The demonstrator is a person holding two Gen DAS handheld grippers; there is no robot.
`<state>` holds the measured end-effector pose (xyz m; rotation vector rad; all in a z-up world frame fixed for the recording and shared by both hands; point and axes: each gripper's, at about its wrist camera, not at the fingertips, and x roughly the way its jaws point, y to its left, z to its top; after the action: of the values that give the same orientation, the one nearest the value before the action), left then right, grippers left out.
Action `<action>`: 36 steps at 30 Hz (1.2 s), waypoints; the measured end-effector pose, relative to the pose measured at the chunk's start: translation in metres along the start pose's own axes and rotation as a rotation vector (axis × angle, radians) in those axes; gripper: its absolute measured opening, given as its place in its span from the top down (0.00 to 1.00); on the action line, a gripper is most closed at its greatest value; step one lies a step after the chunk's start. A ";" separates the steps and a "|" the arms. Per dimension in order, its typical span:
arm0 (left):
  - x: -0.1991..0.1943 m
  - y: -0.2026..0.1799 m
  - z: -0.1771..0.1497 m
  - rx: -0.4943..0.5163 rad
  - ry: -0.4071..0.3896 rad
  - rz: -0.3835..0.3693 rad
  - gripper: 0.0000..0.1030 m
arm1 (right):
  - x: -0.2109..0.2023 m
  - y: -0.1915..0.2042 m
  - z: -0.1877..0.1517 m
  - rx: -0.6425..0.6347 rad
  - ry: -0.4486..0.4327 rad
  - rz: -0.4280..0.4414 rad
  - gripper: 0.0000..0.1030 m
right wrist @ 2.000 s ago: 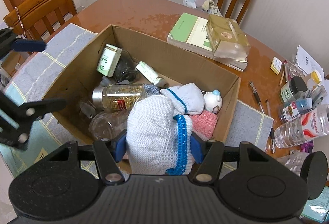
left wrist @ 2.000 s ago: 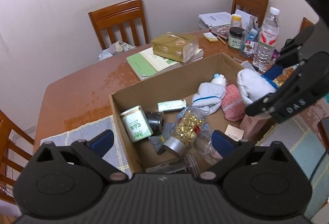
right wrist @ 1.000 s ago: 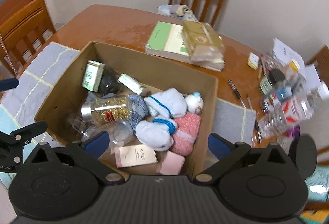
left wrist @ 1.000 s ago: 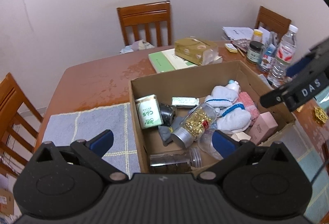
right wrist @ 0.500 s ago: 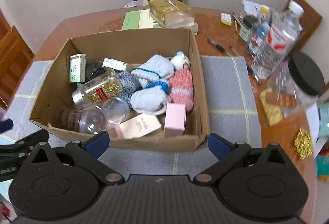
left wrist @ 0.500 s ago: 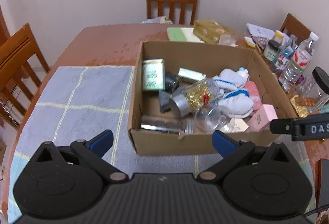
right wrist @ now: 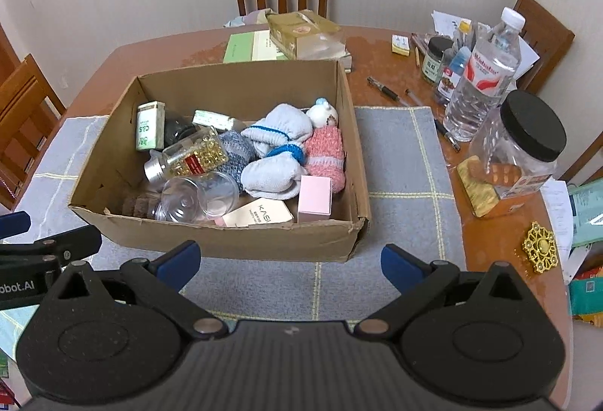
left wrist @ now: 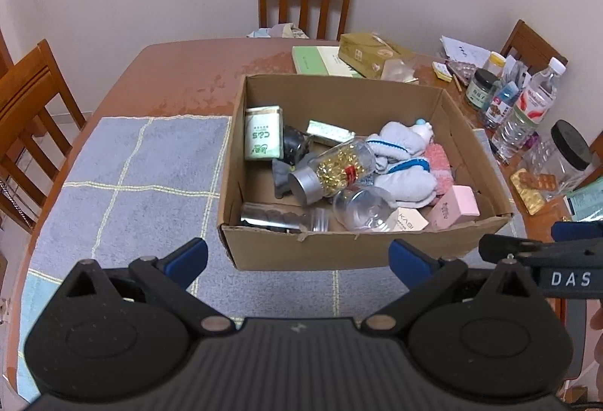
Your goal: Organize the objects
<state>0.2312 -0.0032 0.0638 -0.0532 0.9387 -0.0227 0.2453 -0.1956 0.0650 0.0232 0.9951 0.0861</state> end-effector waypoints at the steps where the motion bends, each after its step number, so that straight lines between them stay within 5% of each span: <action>1: -0.001 -0.001 0.001 0.001 0.001 0.001 0.01 | -0.002 0.000 0.000 0.000 -0.004 0.002 0.00; 36: 0.003 0.004 0.009 0.014 0.006 0.032 0.01 | -0.002 0.006 0.005 0.006 -0.006 -0.013 0.00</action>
<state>0.2400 0.0011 0.0666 -0.0252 0.9449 0.0000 0.2484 -0.1898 0.0698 0.0220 0.9892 0.0711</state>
